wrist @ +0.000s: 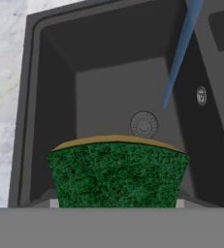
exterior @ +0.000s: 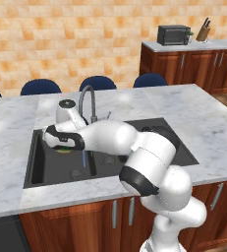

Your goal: Soak the sponge with water for a few seconds and then drop it inside the sink.

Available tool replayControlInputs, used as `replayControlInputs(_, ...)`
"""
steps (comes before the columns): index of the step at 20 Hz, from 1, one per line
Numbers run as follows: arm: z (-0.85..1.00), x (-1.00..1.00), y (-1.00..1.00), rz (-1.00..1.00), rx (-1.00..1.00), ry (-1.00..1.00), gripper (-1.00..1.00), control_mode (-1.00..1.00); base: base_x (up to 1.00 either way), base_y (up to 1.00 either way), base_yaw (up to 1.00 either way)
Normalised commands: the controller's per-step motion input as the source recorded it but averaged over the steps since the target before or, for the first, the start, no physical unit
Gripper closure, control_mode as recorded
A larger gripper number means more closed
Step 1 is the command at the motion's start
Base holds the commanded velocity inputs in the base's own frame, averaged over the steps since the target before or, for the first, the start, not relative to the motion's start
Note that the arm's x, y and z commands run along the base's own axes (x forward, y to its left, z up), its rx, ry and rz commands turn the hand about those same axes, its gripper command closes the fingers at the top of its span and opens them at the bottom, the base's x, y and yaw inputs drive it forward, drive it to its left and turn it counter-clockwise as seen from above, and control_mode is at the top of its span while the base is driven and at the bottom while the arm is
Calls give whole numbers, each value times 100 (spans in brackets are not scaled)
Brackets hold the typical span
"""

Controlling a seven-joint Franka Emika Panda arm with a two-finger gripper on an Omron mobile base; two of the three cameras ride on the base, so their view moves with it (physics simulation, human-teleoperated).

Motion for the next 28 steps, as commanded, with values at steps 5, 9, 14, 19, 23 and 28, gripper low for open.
replayControlInputs(5,-28,3,0,0,0,-3,100,-100,0,0,0)
replayControlInputs(9,-1,3,-6,0,0,0,100,-100,0,0,0)
replayControlInputs(14,-11,32,-11,0,0,0,100,-100,0,0,0)
replayControlInputs(19,-13,38,-1,0,0,0,100,-100,0,0,0)
replayControlInputs(23,-8,20,0,0,0,0,100,-100,0,0,0)
replayControlInputs(28,-19,36,0,0,0,0,100,-100,0,0,0)
